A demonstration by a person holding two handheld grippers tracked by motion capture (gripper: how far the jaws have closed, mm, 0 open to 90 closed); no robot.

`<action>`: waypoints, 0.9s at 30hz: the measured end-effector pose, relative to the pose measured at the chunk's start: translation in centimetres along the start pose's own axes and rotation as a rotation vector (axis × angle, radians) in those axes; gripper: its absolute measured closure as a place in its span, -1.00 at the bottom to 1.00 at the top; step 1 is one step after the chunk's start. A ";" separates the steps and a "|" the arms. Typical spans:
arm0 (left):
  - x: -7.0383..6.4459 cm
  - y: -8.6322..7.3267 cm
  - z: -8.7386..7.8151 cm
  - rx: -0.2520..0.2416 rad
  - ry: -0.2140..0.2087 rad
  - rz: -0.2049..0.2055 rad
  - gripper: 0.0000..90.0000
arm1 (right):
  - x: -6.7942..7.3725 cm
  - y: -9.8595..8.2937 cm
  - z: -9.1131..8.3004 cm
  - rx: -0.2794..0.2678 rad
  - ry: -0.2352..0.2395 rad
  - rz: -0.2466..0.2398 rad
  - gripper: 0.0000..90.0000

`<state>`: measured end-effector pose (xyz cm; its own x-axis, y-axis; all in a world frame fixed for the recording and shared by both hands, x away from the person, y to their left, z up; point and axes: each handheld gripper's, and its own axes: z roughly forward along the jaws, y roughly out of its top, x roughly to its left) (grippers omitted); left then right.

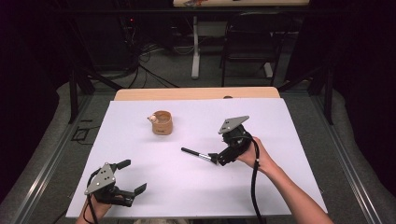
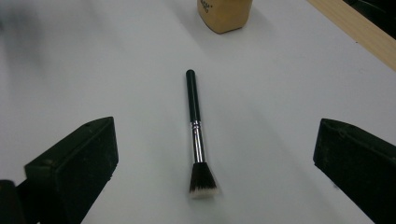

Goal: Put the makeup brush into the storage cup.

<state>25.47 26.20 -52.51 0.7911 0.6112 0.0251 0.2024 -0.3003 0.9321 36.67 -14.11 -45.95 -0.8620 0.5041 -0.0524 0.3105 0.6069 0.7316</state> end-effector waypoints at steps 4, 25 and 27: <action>0.0 0.0 0.0 0.001 -0.001 0.003 -1.00 | 0.0 0.8 0.9 0.036 0.008 -0.015 -1.00; 0.1 0.0 0.0 0.005 -0.006 0.004 -1.00 | -0.7 2.1 5.5 0.251 0.057 -0.026 -1.00; 0.1 0.0 0.1 0.005 -0.007 0.003 -1.00 | -0.6 2.1 5.9 0.256 0.056 -0.028 -0.99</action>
<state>25.54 26.21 -52.56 0.7958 0.6051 0.0249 0.2032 -0.3055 0.9302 40.22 -9.55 -48.43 -0.8901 0.4550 -0.0272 0.3718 0.7593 0.5340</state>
